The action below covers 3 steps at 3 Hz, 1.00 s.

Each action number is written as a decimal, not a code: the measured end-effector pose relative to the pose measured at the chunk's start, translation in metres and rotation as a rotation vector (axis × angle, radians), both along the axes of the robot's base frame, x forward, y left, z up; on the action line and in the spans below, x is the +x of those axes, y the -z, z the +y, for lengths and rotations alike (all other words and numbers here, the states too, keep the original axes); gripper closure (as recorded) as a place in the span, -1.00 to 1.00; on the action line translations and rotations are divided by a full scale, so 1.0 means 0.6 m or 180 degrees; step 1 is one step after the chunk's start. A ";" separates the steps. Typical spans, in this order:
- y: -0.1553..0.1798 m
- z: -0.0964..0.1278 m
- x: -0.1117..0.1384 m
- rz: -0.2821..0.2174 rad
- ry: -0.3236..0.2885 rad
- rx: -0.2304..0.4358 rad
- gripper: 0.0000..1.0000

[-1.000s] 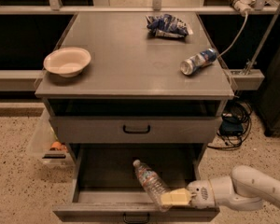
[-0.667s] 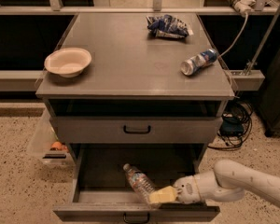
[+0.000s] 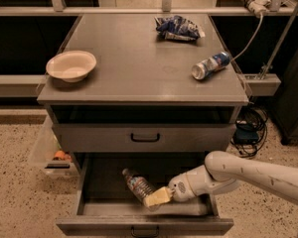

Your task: Place water bottle into middle drawer

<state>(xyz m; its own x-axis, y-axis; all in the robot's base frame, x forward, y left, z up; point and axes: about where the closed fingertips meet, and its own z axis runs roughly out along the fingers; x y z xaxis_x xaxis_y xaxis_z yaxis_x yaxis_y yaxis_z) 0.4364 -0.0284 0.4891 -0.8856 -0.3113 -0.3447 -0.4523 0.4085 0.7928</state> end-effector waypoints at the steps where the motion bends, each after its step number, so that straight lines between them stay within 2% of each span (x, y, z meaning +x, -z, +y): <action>1: 0.008 -0.004 0.019 -0.0166 -0.0031 -0.0262 1.00; 2: 0.021 -0.016 0.022 -0.0258 0.0038 -0.0362 1.00; 3: 0.038 -0.031 0.017 -0.0339 0.0200 -0.0363 1.00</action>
Offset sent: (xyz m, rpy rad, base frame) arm 0.0166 -0.0263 -0.0218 -0.1532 -0.1198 -0.0532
